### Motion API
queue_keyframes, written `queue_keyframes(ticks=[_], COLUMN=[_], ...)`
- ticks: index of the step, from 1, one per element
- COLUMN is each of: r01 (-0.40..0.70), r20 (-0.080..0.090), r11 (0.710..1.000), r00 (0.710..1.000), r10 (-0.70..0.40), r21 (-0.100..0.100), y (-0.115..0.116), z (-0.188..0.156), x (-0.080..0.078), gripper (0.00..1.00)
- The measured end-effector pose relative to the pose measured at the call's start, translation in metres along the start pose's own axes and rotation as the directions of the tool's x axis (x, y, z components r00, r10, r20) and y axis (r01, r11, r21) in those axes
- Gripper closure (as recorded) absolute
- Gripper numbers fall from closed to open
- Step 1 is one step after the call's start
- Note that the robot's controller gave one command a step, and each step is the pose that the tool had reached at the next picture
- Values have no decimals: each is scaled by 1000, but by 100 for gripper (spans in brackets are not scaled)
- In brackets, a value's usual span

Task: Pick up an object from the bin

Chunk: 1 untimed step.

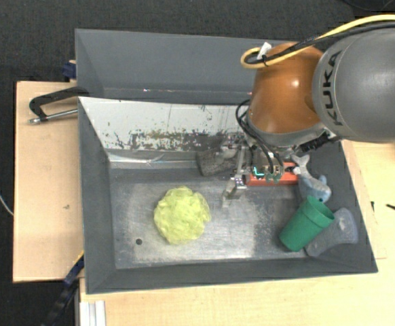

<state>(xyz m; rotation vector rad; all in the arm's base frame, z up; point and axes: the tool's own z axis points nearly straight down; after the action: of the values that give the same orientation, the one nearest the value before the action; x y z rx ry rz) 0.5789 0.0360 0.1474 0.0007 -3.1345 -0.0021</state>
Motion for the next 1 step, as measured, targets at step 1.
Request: queue_keyframes(ticks=[1], r01=[0], r20=[8], r11=[1000], r00=[1000], r10=[0], r21=[0], y=[0], z=[-5], x=[-2], gripper=[0])
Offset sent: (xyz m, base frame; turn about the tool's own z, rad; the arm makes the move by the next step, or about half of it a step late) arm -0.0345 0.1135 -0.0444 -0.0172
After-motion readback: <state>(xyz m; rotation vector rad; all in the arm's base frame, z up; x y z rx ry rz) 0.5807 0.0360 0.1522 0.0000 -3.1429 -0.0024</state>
